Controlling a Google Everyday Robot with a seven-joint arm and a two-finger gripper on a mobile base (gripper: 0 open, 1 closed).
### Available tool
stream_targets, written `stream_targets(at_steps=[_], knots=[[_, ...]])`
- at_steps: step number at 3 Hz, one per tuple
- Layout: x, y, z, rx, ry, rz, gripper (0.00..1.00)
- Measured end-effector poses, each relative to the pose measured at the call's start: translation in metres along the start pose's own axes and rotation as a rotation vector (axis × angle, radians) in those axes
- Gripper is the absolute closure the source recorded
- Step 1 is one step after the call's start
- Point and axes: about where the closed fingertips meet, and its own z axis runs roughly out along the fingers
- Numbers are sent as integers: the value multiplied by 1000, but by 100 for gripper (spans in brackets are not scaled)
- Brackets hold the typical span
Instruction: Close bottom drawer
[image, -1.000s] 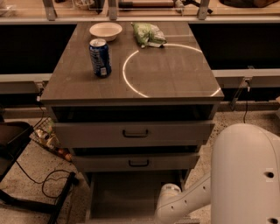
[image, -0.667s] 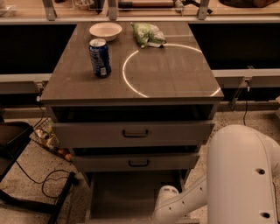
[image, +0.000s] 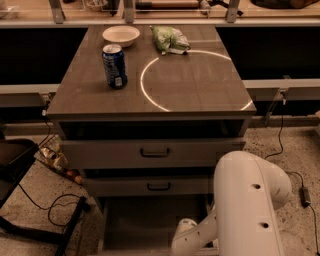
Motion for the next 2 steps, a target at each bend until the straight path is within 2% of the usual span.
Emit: stream_targets(at_steps=[1,2], knots=[[-1,-3,24,-15,13,20,100],[0,-11,32,19,5,47,100]])
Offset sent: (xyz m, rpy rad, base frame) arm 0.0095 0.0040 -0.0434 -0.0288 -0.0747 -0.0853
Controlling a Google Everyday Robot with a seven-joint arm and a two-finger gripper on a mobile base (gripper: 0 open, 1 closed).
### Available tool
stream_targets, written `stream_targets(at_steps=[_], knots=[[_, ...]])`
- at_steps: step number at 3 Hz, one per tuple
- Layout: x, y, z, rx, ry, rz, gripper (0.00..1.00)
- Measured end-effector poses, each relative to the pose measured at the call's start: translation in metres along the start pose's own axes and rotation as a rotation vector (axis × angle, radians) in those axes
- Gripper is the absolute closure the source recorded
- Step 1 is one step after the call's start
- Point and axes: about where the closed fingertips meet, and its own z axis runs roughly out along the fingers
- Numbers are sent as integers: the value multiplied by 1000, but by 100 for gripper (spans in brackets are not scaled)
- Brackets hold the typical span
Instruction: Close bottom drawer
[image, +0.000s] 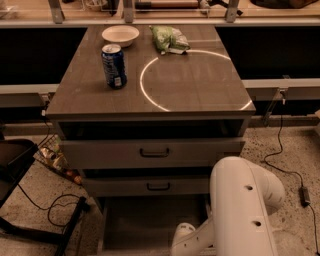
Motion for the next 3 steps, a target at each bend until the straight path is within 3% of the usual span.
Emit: stream_targets(at_steps=[2,3], knots=[[-15,-42,-27,166,-26,-8,100],[-10,-42,-27,166,-26,-8,100]])
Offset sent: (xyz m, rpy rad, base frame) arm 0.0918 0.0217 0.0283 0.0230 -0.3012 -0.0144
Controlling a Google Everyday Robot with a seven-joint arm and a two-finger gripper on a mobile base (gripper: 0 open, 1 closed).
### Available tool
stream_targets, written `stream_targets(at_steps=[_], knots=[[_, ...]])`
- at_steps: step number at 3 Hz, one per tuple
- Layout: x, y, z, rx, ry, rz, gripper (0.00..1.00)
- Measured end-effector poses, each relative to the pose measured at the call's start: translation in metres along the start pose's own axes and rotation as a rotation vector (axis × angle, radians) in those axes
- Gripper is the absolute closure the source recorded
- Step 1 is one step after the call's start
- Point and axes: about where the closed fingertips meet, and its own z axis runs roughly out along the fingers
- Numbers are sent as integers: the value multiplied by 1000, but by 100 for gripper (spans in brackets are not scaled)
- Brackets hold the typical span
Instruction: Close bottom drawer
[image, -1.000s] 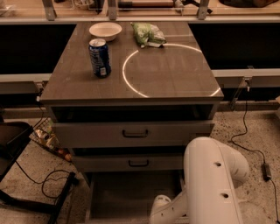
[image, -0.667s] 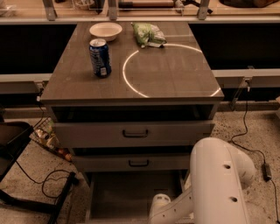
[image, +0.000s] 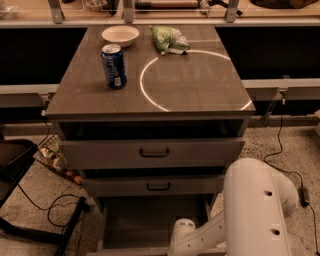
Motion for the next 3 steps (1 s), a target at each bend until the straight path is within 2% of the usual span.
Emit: stream_targets(at_steps=[3], knots=[[1,0,0,0,0,0,100]])
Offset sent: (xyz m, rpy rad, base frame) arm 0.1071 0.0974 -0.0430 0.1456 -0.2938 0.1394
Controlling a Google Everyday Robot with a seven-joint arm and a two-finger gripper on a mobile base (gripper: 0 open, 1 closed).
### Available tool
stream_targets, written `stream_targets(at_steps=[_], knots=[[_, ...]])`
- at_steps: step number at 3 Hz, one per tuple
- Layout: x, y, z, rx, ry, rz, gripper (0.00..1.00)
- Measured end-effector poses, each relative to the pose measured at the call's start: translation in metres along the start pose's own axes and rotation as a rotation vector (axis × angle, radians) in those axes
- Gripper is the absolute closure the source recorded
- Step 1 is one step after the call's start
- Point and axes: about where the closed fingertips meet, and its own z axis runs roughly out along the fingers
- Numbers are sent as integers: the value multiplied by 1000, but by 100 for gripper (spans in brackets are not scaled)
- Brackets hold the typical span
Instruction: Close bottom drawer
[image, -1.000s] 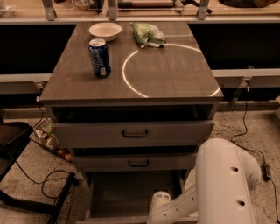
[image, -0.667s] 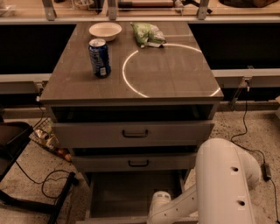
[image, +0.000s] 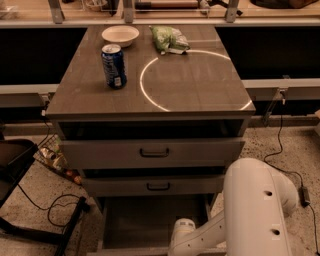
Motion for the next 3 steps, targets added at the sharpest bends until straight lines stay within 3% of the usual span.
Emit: stream_targets(at_steps=[3], knots=[[0,2,4,-1,-10,2,100]])
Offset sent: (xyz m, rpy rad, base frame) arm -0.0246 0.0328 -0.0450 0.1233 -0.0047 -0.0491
